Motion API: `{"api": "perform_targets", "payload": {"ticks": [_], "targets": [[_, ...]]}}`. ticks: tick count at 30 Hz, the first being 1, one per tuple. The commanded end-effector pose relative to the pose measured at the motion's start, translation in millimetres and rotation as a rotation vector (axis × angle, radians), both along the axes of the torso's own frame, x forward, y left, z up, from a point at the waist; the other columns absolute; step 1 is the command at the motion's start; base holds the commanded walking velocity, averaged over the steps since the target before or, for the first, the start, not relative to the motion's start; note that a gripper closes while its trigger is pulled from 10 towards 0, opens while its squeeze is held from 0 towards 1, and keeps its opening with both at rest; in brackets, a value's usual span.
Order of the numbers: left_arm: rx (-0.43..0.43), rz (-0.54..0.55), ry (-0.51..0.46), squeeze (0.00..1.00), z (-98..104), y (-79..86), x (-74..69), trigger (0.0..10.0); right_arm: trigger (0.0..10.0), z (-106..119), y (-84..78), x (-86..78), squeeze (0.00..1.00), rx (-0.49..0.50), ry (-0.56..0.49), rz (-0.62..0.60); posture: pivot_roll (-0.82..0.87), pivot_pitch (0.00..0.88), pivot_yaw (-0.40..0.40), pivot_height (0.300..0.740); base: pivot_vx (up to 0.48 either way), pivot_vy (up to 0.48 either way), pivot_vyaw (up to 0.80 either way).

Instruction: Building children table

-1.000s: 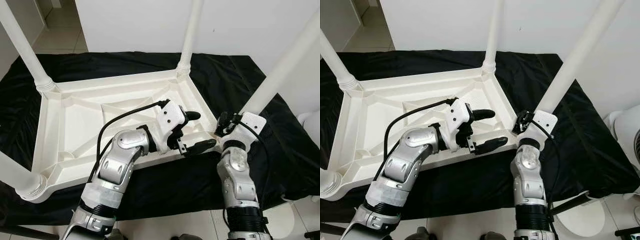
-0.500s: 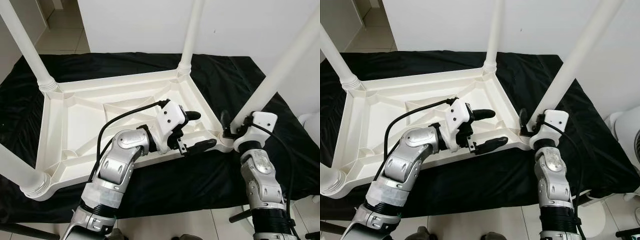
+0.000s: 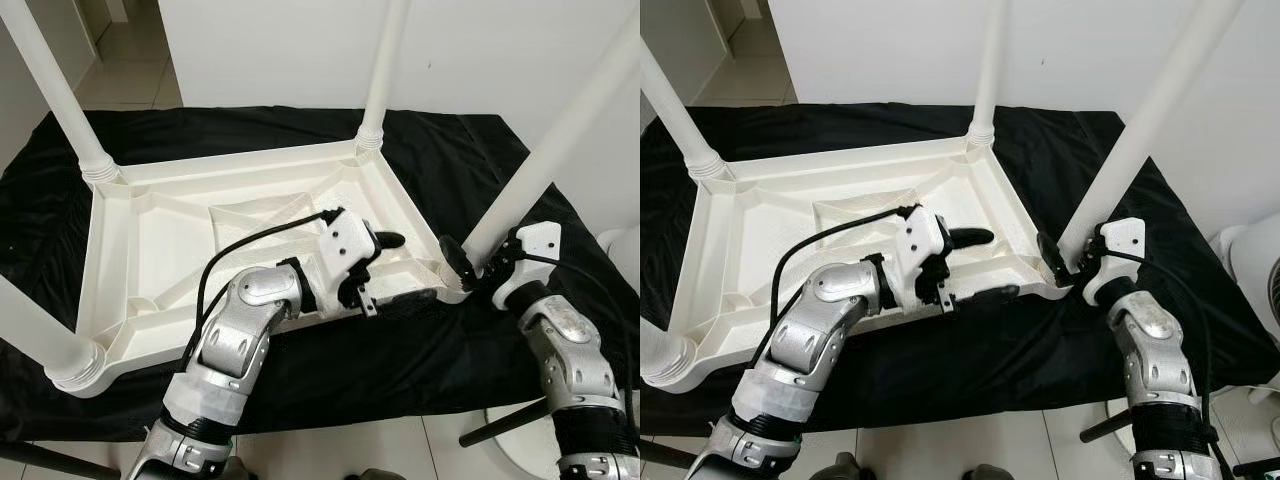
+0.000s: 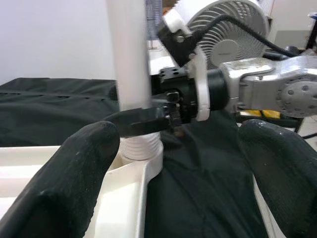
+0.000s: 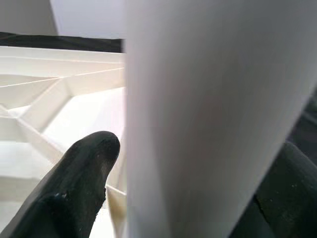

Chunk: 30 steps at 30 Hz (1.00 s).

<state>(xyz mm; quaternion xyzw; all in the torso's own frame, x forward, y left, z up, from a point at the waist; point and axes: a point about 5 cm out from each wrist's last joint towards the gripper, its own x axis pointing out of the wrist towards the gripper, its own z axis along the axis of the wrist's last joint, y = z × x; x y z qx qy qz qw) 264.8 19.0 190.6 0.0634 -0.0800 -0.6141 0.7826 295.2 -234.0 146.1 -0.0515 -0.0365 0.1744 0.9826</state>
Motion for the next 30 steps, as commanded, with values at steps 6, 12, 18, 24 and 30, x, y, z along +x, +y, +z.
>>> {"api": "perform_targets", "payload": {"ticks": [6, 12, 18, 24, 30], "targets": [[0.018, 0.09, 0.017, 0.0, -9.1, -4.1, -0.9, 10.0, 10.0, 2.1, -5.7, 5.8, 0.0, -0.021, 0.02, 0.06, -0.03, 0.0, -0.015, 0.74, 0.0, 0.0, 0.0], [0.035, 0.088, 0.023, 0.0, -14.4, -7.1, -3.9, 10.0, 9.1, 2.0, -9.2, 10.0, 0.0, -0.045, 0.033, 0.094, -0.02, 0.0, -0.015, 0.74, 0.0, 0.0, 0.0], [0.039, 0.083, 0.027, 0.0, -14.7, -8.8, -6.6, 10.0, 0.0, -2.3, -12.1, 12.3, 0.0, -0.052, 0.051, 0.118, -0.02, 0.0, -0.016, 0.74, 0.0, 0.0, 0.0], [0.038, 0.084, 0.022, 0.0, -12.9, -8.4, -6.5, 10.0, 0.0, -8.0, -13.7, 12.5, 0.0, -0.036, 0.081, 0.127, -0.02, 0.0, -0.015, 0.74, 0.0, 0.0, 0.0], [0.038, 0.087, 0.02, 0.0, -12.6, -8.4, -5.7, 10.0, 0.0, -13.2, -14.9, 11.2, 0.0, -0.022, 0.097, 0.116, -0.02, 0.0, -0.014, 0.74, 0.0, 0.0, 0.0]]}}
